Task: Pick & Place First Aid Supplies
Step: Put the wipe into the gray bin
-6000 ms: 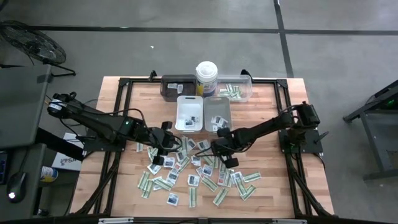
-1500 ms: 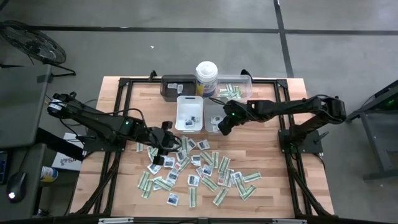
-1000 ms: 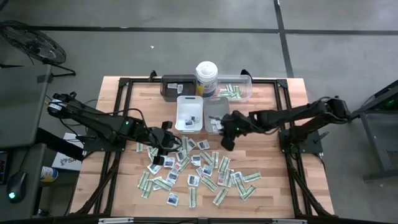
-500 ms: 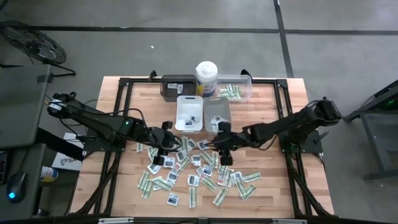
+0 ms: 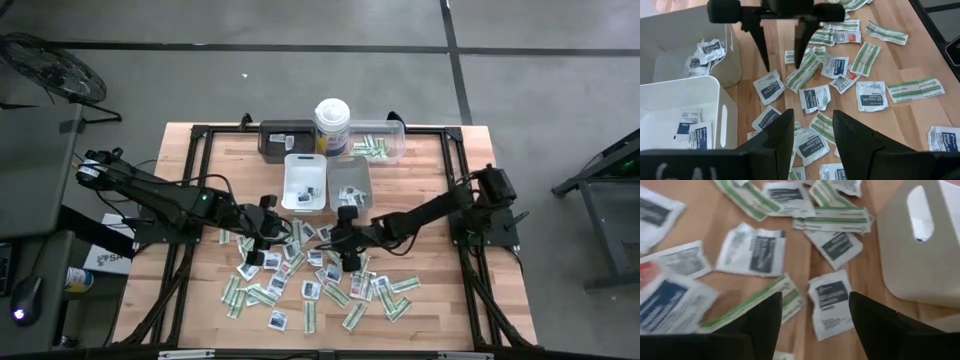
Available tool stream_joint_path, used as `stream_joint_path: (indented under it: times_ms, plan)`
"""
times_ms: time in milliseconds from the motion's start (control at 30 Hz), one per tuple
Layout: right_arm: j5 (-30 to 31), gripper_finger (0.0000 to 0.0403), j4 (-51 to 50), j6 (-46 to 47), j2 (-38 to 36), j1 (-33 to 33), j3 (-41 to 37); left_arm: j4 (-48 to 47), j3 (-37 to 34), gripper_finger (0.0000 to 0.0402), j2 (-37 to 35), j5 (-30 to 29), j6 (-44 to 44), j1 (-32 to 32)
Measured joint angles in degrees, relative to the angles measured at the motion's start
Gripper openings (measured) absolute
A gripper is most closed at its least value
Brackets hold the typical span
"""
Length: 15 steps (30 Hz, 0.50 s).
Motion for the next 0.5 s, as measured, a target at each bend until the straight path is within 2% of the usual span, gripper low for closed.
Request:
stream_joint_path:
  times_ms: [500]
  plan:
    - [1.4, 0.0212, 4.7, -3.4, 4.9, -2.4, 0.1, -0.4, 0.0, 0.0133, 0.0, 0.2, -1.3, 0.0]
